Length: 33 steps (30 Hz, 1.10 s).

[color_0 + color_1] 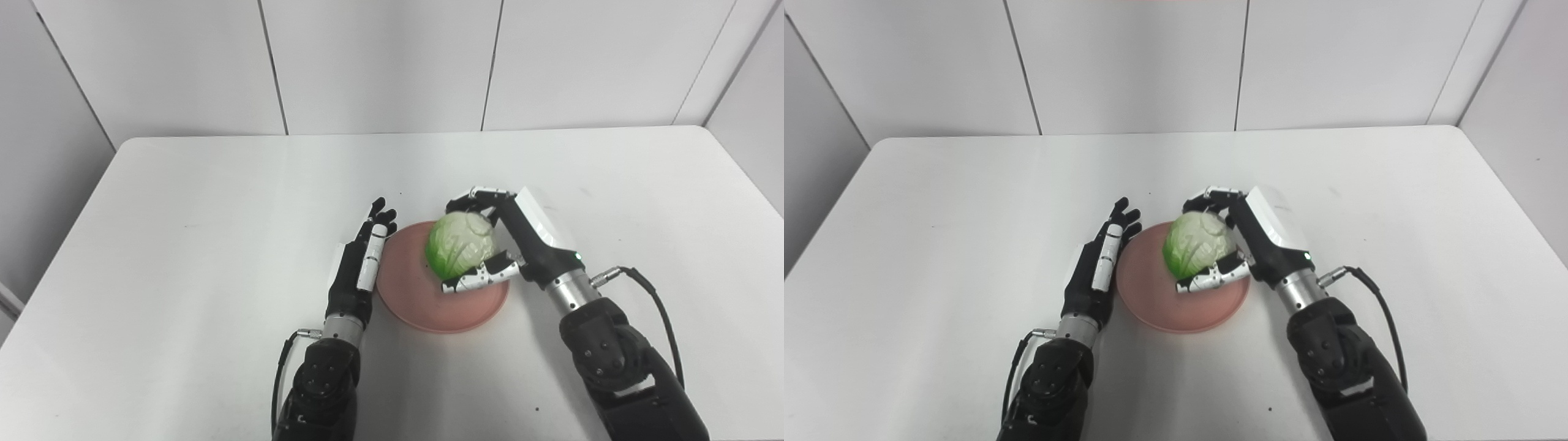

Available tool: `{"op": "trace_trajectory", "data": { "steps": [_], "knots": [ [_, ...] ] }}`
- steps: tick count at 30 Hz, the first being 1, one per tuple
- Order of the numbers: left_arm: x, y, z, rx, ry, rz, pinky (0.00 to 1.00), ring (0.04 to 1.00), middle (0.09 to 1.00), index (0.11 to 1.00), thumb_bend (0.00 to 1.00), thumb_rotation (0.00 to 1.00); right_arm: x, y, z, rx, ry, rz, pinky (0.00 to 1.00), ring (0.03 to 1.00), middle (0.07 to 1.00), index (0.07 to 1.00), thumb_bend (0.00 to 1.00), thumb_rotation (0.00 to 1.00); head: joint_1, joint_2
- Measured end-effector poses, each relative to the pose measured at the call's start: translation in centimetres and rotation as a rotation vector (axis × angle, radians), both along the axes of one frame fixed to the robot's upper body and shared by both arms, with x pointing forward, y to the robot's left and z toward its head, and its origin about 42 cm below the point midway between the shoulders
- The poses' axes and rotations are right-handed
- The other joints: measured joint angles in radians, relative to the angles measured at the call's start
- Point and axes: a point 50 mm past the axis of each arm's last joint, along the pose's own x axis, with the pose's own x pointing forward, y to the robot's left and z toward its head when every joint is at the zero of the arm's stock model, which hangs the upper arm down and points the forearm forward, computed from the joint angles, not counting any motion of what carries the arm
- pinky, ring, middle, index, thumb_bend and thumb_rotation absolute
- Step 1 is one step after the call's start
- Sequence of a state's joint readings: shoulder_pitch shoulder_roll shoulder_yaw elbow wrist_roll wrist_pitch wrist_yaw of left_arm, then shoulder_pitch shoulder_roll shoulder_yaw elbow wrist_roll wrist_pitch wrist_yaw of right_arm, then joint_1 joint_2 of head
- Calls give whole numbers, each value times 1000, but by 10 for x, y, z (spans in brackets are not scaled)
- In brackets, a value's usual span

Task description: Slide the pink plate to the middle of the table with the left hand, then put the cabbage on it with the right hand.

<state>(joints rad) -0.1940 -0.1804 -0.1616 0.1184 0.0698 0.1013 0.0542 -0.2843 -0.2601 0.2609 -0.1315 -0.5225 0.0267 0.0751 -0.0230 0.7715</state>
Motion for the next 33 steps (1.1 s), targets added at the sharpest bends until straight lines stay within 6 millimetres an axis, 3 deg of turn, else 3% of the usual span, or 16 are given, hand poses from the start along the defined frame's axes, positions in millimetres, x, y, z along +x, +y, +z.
{"op": "trace_trajectory", "data": {
  "steps": [15, 20, 21, 22, 25, 26, 28, 33],
  "knots": [
    [-1, -1, 7, 10, -1, 13, 942, 951, 932, 937, 510, 1000, -4, -2, -24, -82, 52, 26, 390, 436, 531, 481, 514, 0, -20, 28],
    [-1, 0, 8, 0, 6, 13, 938, 950, 932, 938, 511, 1000, -4, -2, -24, -104, 40, 20, 467, 431, 537, 512, 514, 0, -26, 35],
    [-1, 0, 8, 0, 7, 13, 937, 950, 932, 939, 514, 1000, -5, -1, -24, -115, 34, 20, 634, 694, 744, 724, 675, 131, -28, 40],
    [-1, 1, 9, 1, 9, 13, 940, 951, 934, 940, 519, 1000, -5, 0, -23, -127, 26, 22, 749, 831, 863, 844, 734, 288, -28, 46],
    [-2, 1, 11, 2, 16, 14, 940, 951, 934, 939, 520, 1000, -8, 1, -23, -167, -4, 57, 844, 923, 944, 927, 759, 426, -28, 51],
    [-2, 2, 11, 1, 16, 15, 945, 955, 937, 941, 516, 1000, -8, 0, -22, -170, -8, 60, 924, 969, 977, 970, 759, 535, -28, 51],
    [-2, 3, 12, -6, 18, 14, 947, 959, 942, 945, 514, 1000, -9, -1, -19, -168, -18, 65, 975, 992, 994, 993, 764, 621, -26, 55],
    [-2, 4, 13, -20, 28, 8, 945, 960, 951, 949, 500, 1000, -11, -1, -8, -129, -39, 86, 1000, 1000, 1000, 1000, 794, 715, -32, 83]
  ]
}}
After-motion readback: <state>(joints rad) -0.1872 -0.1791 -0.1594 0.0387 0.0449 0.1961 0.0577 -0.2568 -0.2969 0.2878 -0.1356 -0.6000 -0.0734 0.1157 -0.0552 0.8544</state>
